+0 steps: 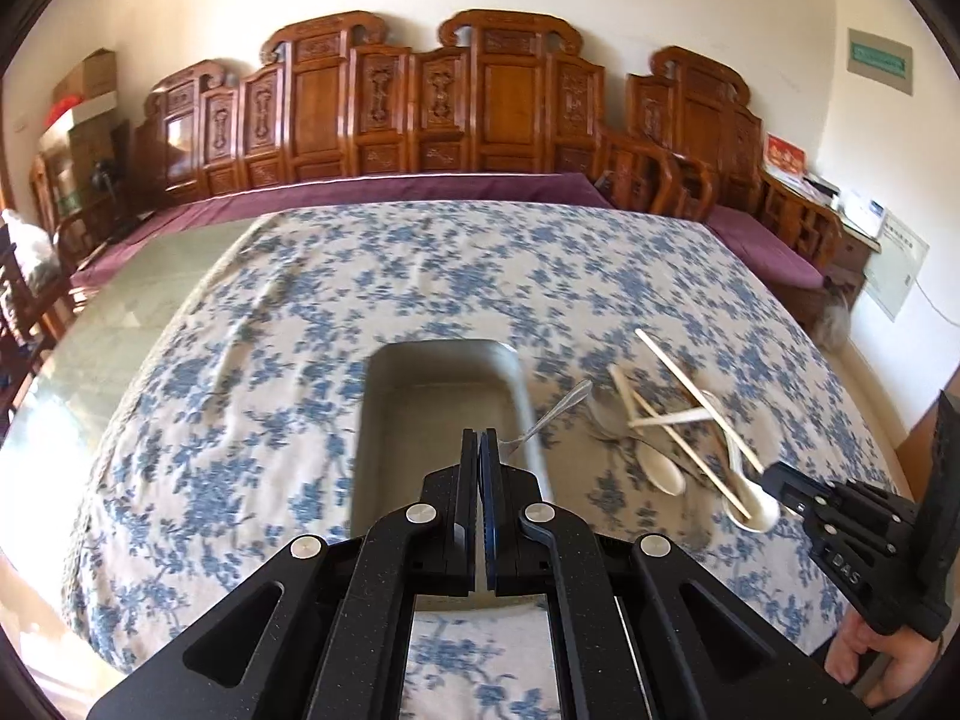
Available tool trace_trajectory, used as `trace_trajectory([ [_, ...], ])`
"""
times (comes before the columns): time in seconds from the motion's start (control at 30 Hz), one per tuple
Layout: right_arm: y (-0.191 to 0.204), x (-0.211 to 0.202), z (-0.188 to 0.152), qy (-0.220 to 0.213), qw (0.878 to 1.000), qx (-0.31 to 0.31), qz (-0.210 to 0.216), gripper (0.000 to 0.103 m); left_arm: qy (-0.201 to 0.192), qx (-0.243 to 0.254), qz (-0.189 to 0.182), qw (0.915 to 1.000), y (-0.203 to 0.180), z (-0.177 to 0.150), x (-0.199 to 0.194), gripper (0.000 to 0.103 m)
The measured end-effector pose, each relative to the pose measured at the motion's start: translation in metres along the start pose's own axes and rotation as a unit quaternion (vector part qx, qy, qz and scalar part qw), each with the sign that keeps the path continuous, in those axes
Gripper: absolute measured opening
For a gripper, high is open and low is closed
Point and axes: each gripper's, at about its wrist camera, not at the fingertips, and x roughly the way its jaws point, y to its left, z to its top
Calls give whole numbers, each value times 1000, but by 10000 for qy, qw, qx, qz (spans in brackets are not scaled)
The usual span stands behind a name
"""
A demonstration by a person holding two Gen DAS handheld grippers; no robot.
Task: Organize utensils
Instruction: 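Carry the metal spoon into the grey tray and open the left tool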
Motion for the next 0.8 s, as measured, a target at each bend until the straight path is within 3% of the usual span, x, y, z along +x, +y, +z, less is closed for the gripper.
trace_trajectory([
  [0.17,15,5,3,34,9999,-119,85,6,-39,-125,165,9998,20,0,9,0],
  [0.5,38,27,5,218,9992,-293,166,6,-49,131,684,9976,32,1,49,0],
  [0.8,50,42,5,367,9985,-384,140,6,234,242,739,9967,35,-9,80,0],
])
